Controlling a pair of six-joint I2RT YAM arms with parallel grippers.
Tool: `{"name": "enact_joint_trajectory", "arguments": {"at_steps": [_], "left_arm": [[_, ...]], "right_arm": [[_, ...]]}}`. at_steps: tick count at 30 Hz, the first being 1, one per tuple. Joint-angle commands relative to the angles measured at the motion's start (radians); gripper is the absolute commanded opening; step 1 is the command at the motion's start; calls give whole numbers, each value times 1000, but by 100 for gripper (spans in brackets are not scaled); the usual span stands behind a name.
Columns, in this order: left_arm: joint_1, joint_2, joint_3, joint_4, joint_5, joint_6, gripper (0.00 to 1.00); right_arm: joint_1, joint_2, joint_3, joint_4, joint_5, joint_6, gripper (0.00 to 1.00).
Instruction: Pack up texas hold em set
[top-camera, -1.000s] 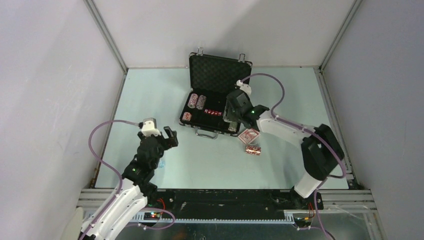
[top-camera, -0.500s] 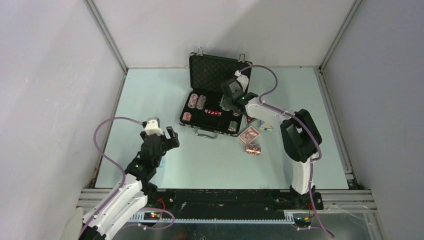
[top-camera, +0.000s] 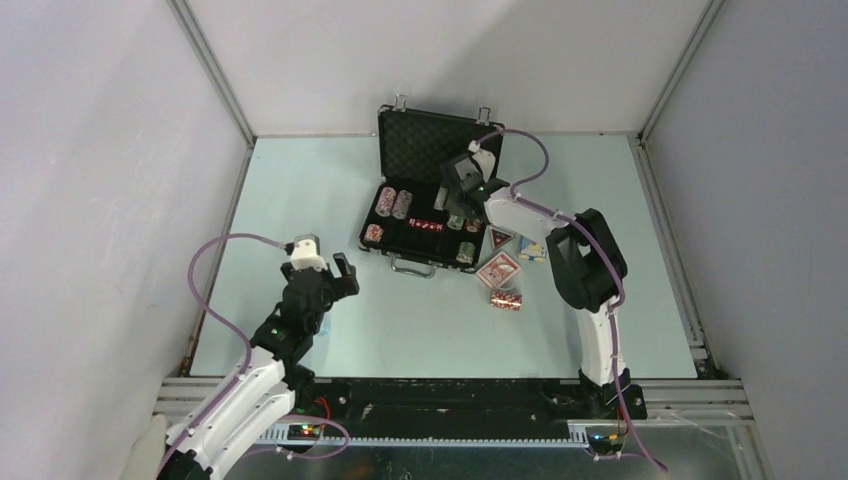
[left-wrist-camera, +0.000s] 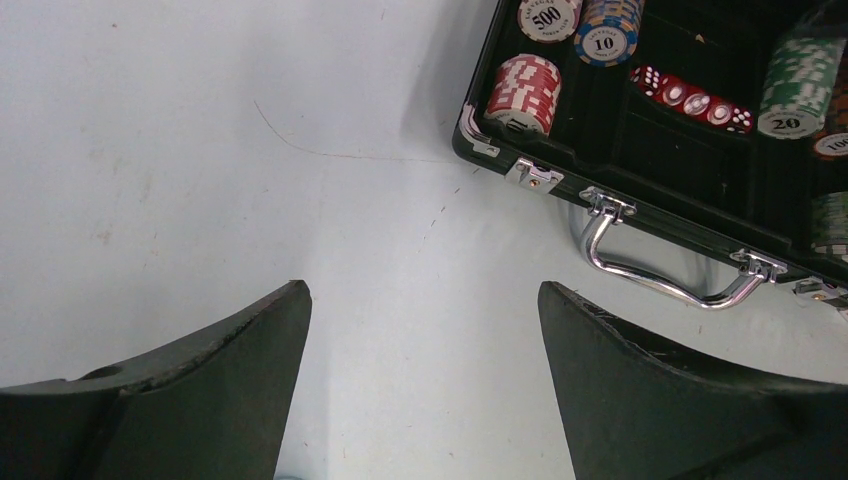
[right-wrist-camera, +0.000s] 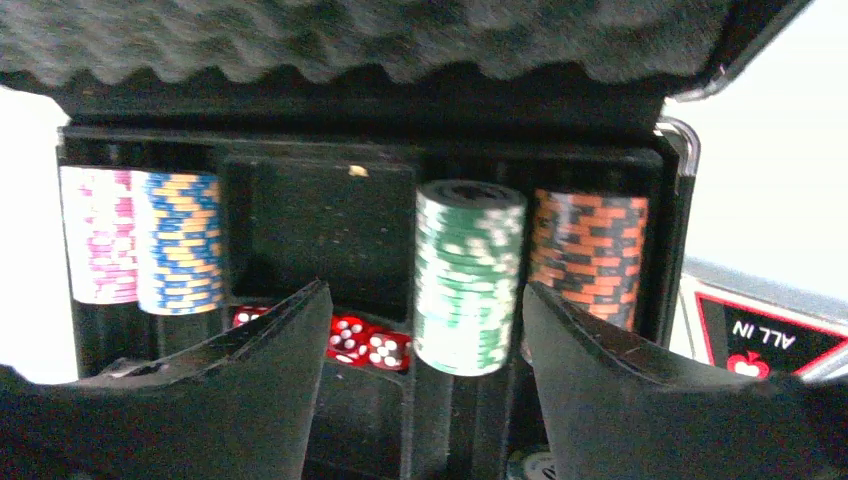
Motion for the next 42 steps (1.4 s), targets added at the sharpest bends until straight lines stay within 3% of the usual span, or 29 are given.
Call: {"name": "enact_joint_trajectory", "arguments": {"at_steps": [1, 9, 14, 18, 21, 32, 37, 42], "left_arm": [[-3, -2, 27, 39, -19, -2, 91], [-3, 1, 29, 41, -12, 1, 92], [-3, -7, 26, 40, -8, 2, 92], [-3, -20, 20, 46, 12, 11, 94], [-3, -33, 16, 52, 23, 17, 96], [-3, -55, 3, 56, 49, 23, 97], [-3, -65, -1, 55, 47, 19, 97], [-3, -78, -4, 55, 43, 18, 97]], "right_arm": [[-6, 22, 111, -54, 10, -37, 77], [0, -56, 115, -75, -13, -118, 76], [-7, -201, -46, -8, -271, -422, 75], [-7, -357, -219, -20, -342, -591, 73], [3, -447, -302, -121, -353, -684, 73], [102, -583, -511, -233, -265, -657, 74], [123, -596, -548, -276, -246, -635, 89], [148, -575, -559, -295, -219, -620, 88]]}}
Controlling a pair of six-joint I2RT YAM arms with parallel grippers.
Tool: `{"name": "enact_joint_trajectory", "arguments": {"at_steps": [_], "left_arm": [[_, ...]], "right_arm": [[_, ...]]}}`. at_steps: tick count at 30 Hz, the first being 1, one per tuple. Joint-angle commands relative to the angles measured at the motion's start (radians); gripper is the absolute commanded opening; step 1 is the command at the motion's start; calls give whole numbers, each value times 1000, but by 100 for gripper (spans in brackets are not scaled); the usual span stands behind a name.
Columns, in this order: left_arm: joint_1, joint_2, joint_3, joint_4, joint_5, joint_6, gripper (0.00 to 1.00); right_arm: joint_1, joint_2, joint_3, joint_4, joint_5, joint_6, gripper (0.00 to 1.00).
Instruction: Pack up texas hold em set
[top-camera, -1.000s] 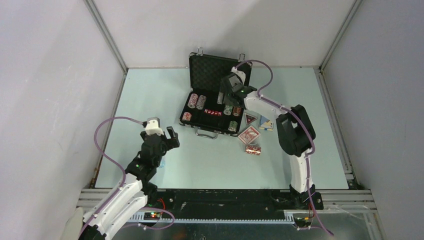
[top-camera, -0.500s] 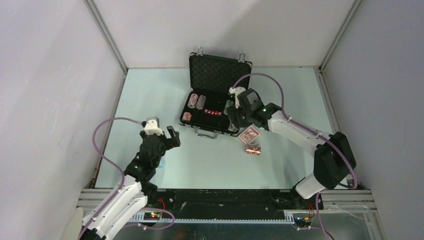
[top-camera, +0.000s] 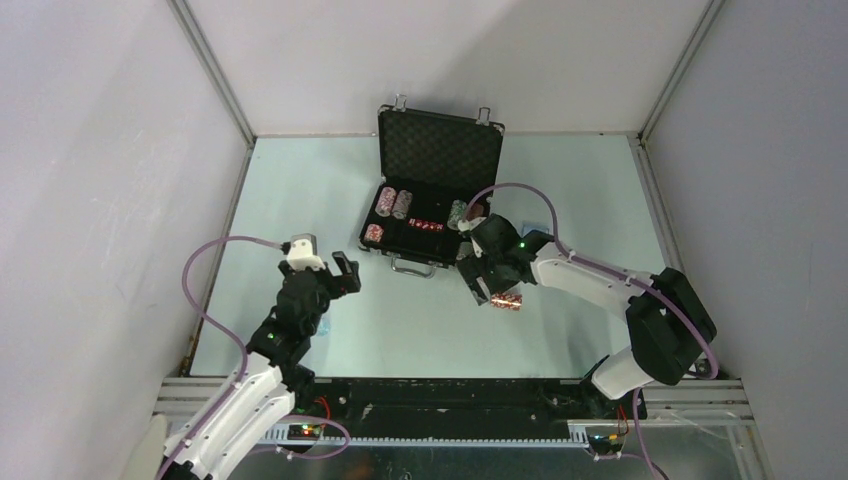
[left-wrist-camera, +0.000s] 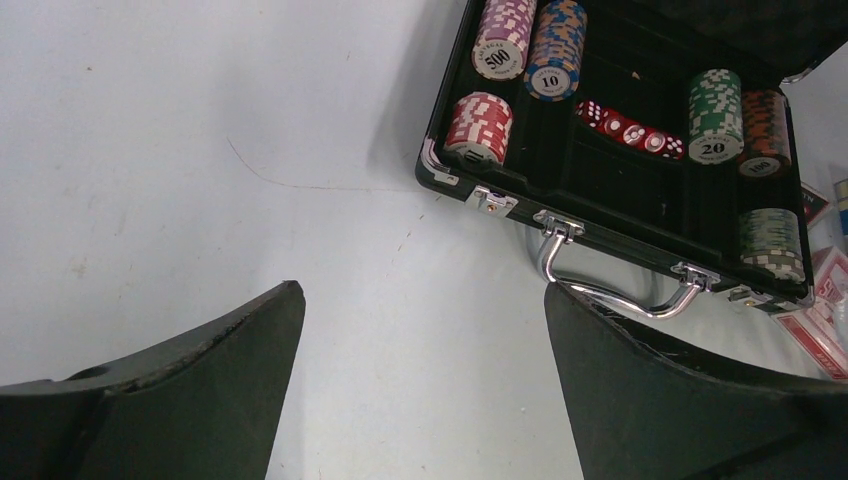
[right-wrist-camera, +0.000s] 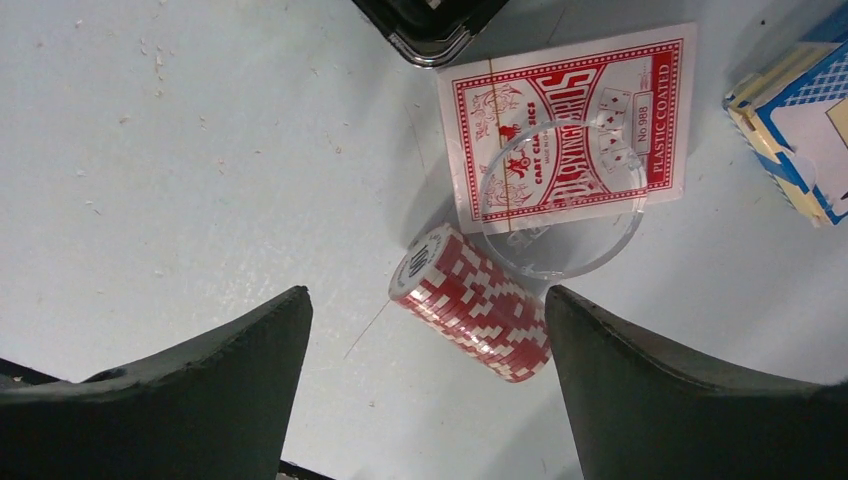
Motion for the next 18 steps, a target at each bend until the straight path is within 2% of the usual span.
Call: {"name": "enact_joint_trajectory", "arguments": {"at_steps": [1, 11, 18], "left_arm": [[-3, -17, -5, 33, 2, 16, 97], [-3, 0, 0, 32, 6, 17, 97], [-3, 1, -1, 32, 10, 19, 97]], "right_arm": [[24, -9, 0, -17, 46, 23, 88], [38, 92, -7, -31, 69, 36, 82], [60, 132, 0, -68, 142, 56, 72]]}}
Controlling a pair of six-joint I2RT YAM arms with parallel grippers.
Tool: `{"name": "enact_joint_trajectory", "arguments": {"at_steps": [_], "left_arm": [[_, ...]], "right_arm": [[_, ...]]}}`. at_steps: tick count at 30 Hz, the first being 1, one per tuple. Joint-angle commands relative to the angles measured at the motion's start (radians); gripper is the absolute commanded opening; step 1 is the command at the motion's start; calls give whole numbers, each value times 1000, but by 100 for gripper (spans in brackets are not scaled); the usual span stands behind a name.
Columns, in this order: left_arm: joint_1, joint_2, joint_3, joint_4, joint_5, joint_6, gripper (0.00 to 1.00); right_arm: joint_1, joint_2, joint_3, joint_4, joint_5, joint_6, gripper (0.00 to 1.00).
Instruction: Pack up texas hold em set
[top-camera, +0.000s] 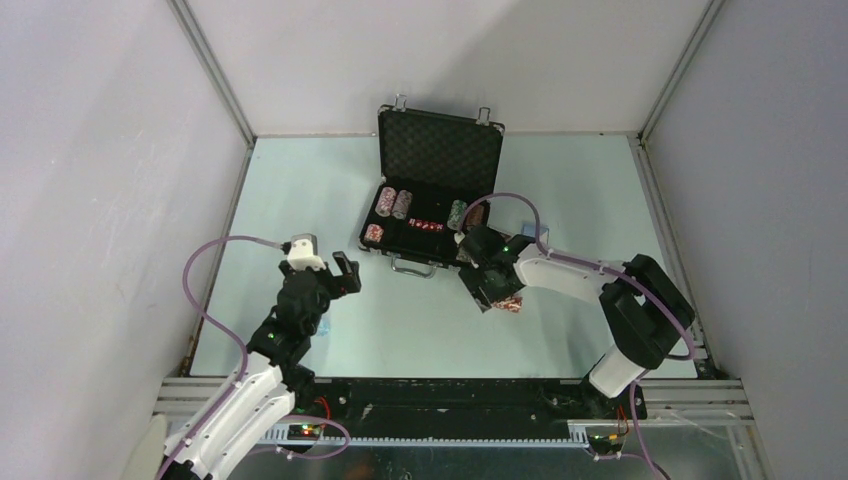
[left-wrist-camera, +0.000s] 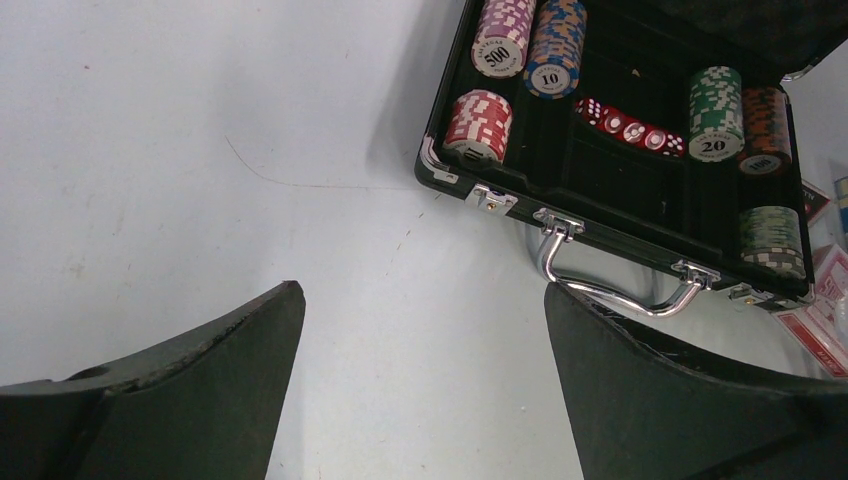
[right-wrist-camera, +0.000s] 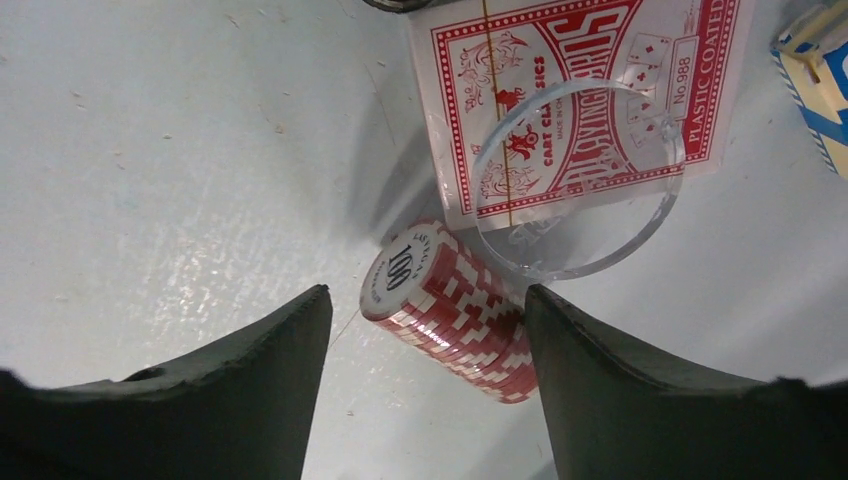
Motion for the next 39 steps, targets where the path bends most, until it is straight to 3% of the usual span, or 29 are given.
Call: {"name": "enact_joint_trajectory", "arguments": {"at_steps": [1, 5, 10, 15, 20, 28, 39], "left_arm": [[-3, -1, 0, 32, 7, 20, 97], [-3, -3, 2, 32, 6, 20, 97], [-3, -26, -9, 32, 2, 17, 96], [-3, -35, -11, 32, -3, 16, 96], [-3, -27, -8, 33, -3, 16, 96], [-3, -20, -6, 32, 2, 18, 96], [-3, -27, -8, 32, -8, 12, 96]], "right_arm": [[30, 28, 6, -46, 67, 24, 71], [62, 59, 28, -64, 82, 27, 67], [92, 108, 65, -84, 102, 34, 54], [102, 95, 100, -48, 22, 83, 43], [101, 60, 106, 17, -21, 164, 49], [77, -15, 107, 61, -67, 207, 41], [-117, -111, 110, 385, -187, 457, 44]]}}
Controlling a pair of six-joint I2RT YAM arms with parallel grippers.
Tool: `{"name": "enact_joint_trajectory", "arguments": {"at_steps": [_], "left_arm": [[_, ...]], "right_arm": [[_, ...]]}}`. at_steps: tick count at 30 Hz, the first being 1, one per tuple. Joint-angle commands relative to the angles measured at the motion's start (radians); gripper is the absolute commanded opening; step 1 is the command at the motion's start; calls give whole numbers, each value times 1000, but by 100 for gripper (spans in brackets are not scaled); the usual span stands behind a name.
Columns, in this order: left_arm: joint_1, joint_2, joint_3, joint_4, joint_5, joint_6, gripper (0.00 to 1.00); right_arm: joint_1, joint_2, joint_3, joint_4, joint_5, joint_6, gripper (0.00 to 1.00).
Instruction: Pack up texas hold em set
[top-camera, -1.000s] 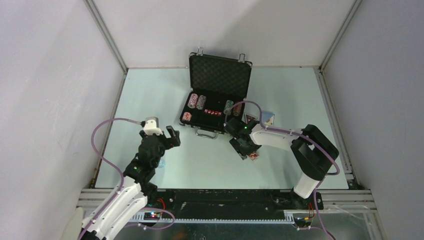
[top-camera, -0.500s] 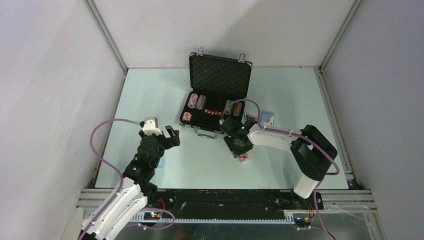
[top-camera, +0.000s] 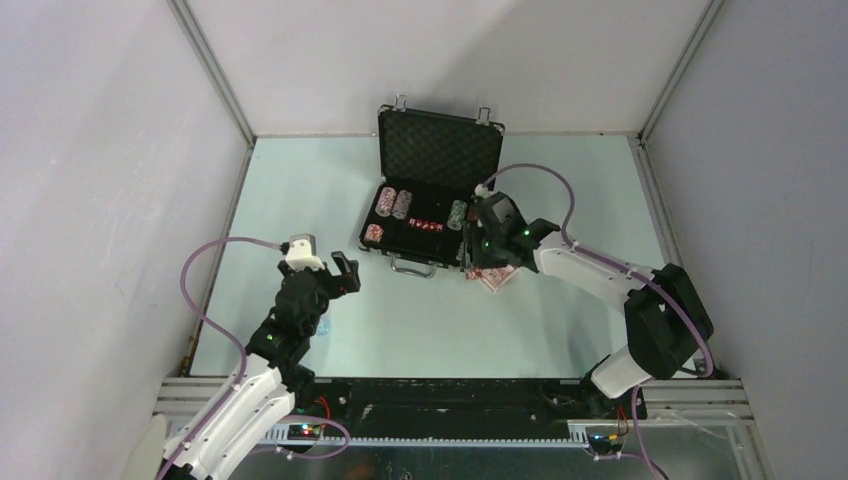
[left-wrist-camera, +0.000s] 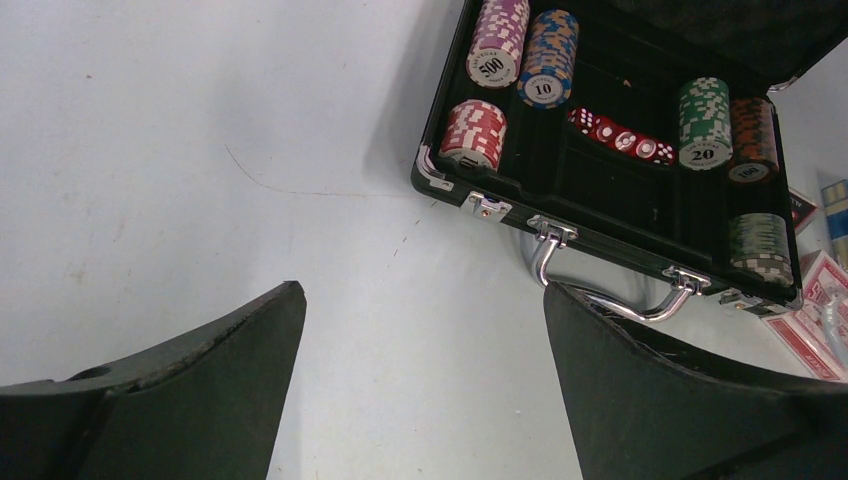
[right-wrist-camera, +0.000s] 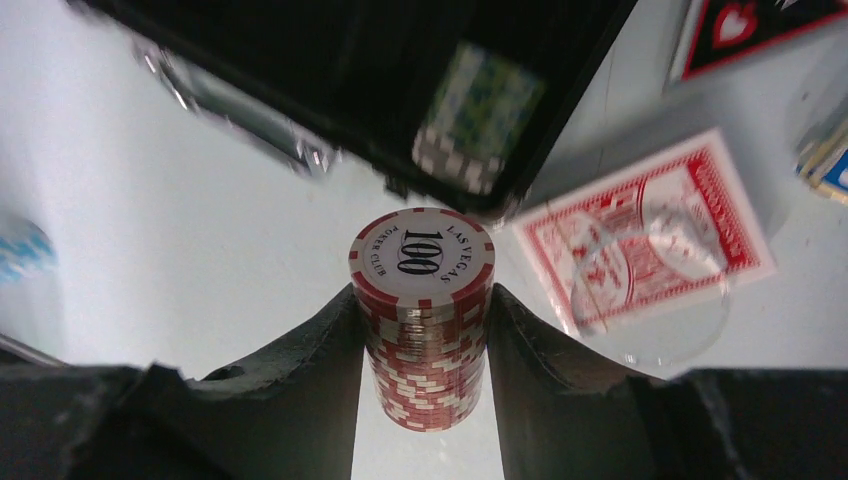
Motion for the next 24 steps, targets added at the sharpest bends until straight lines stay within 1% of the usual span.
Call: {"name": "enact_joint_trajectory", "arguments": {"at_steps": [1, 3, 8, 13, 20, 24], "left_arm": [[-3, -8, -8, 30, -9, 12, 96], [-3, -10, -8, 30, -14, 9, 96], [-4, -7, -8, 28, -16, 7, 95], [-3, -4, -8, 30, -18, 7, 95], [-3, 5, -4, 31, -16, 9, 95], [-3, 9, -3, 32, -14, 10, 95]], "right_arm": [[-50, -15, 53, 219, -42, 144, 44], [-70, 23, 93, 240, -42, 172, 43], [-76, 119, 215, 216, -18, 219, 44], [-75, 194, 271, 226, 1, 283, 45], [-66, 252, 294, 219, 59, 306, 52], [-66, 272, 295, 226, 69, 307, 52]]}}
